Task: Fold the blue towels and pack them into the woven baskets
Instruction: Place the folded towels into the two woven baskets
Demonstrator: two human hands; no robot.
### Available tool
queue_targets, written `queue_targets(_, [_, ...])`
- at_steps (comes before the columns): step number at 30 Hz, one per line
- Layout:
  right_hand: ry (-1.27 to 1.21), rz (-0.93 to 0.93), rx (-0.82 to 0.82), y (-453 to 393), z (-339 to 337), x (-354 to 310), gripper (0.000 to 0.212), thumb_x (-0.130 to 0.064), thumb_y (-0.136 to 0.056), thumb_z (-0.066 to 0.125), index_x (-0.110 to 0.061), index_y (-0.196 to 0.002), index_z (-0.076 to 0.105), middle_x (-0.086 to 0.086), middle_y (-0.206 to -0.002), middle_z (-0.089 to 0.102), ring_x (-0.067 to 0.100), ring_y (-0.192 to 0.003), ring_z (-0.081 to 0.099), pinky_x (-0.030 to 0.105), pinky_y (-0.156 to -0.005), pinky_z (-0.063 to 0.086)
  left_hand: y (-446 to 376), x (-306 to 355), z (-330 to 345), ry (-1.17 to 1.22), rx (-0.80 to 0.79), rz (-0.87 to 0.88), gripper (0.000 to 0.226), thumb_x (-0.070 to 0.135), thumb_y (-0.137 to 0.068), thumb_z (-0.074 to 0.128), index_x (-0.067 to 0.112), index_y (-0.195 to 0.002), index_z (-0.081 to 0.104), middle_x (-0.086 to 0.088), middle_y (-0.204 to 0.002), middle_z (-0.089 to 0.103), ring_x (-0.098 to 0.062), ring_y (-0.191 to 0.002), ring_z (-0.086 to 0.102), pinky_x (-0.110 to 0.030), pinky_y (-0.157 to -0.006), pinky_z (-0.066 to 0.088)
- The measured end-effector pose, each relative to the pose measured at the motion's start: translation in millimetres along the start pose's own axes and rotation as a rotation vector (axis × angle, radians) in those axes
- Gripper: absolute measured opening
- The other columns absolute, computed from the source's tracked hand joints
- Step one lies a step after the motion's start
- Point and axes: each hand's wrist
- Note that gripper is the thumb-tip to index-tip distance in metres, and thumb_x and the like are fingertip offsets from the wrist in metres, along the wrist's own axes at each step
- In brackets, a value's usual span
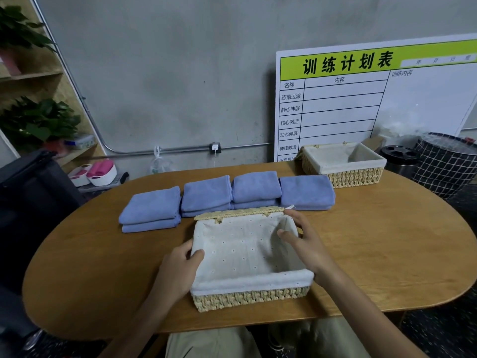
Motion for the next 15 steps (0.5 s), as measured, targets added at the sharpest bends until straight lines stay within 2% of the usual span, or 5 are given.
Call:
queue_targets(5, [0.016,-0.013,-0.009,-3,-1,2,0.045,-0.021,-0.095,0.065,-0.033,-0.136,0.050,-0.034,-0.117,0.048,-0.012,-0.101,0.051,0.010,-0.070,0.044,1,0,-2,0.005,-0.007,-0.021,0.024,0.023,-0.100,0.053,0.035,-0.112,0.071,0.008,-0.083,0.075,-0.016,-0.073,0.069,-0.031,-0.060,0.047])
queue_targets(9, [0.078,-0.045,-0.052,-6,-2,4,0.043,-0.022,-0.095,0.065,-0.031,-0.135,0.049,-0.030,-0.119,0.049,-0.013,-0.104,0.048,0.006,-0.073,0.043,2,0,-3,0.006,-0.034,-0.004,0.032,0.028,-0.105,0.048,0.005,-0.113,0.069,0.014,-0.064,0.067,0.003,-0.054,0.058,-0.012,-0.050,0.037])
queue_targets(11, [0.174,-0.097,-0.037,-12,-5,2,0.035,-0.029,-0.095,0.065,-0.029,-0.128,0.053,-0.019,-0.119,0.056,-0.009,-0.104,0.050,0.004,-0.074,0.042,-1,-1,-12,0.050,-0.059,-0.077,0.043,0.035,-0.106,0.043,-0.002,-0.105,0.066,0.010,-0.061,0.066,0.004,-0.055,0.058,-0.011,-0.051,0.042])
queue_targets(13, [0.344,-0.205,0.079,-22,-8,0,0.028,-0.042,-0.093,0.063,-0.029,-0.117,0.060,-0.008,-0.117,0.059,0.001,-0.105,0.054,0.013,-0.079,0.041,-10,-7,-26,0.134,-0.057,-0.193,0.046,0.045,-0.104,0.040,0.009,-0.113,0.069,0.006,-0.083,0.073,-0.009,-0.074,0.069,-0.025,-0.057,0.056])
queue_targets(15, [0.438,-0.284,0.165,-36,-5,-9,0.026,-0.043,-0.092,0.064,-0.026,-0.111,0.064,-0.006,-0.117,0.055,0.006,-0.104,0.054,0.023,-0.083,0.042,-27,-19,-45,0.212,-0.005,-0.248,0.046,0.047,-0.104,0.039,0.013,-0.118,0.067,-0.005,-0.103,0.073,-0.026,-0.084,0.072,-0.039,-0.066,0.061])
Point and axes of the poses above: each hand's wrist, its own y-axis away from the middle knuckle, its own z-axis out of the palm, x = y × z
